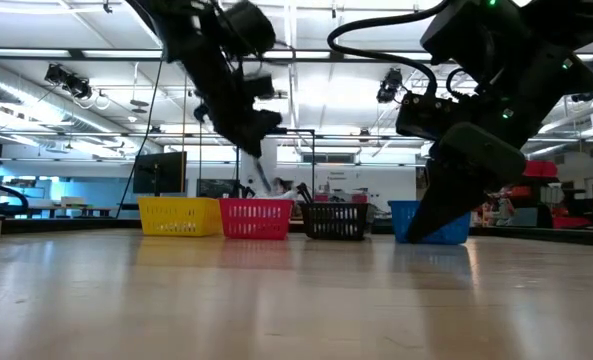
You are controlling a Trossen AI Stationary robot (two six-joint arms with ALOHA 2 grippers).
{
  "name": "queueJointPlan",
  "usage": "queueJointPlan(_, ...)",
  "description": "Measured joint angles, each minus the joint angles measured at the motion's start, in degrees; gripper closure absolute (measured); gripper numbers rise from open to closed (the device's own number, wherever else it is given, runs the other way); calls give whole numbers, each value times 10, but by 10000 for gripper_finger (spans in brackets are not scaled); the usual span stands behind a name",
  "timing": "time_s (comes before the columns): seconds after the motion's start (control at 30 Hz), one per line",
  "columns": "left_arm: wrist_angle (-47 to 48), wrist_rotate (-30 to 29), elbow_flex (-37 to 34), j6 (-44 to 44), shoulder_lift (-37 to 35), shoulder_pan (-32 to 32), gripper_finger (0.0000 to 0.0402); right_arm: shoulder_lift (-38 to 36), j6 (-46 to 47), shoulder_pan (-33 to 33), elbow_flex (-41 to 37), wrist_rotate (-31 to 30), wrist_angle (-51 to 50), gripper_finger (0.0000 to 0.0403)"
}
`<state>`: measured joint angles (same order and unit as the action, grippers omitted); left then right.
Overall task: Pick & Place Travel size toiletries
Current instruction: Put the blue toothbrush into the red bin, then return to Home Position
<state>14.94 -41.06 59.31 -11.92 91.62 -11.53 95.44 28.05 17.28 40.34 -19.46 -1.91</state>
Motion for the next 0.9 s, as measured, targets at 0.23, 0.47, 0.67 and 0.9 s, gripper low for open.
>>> queueJointPlan(0.23, -11, 42, 0, -29, 49, -14, 324, 0, -4, 0, 0, 0, 0, 304)
queueJointPlan(0.47, -7, 63, -1, -48, 71, -13, 294, 0, -20, 0, 0, 0, 11, 304)
queueJointPlan(0.67, -19, 26, -1, -33, 69, -13, 323, 0, -20, -7, 0, 0, 13, 304)
queueJointPlan(0.9, -25, 38, 0, -26, 69, -13, 391, 0, -20, -12, 0, 0, 13, 304)
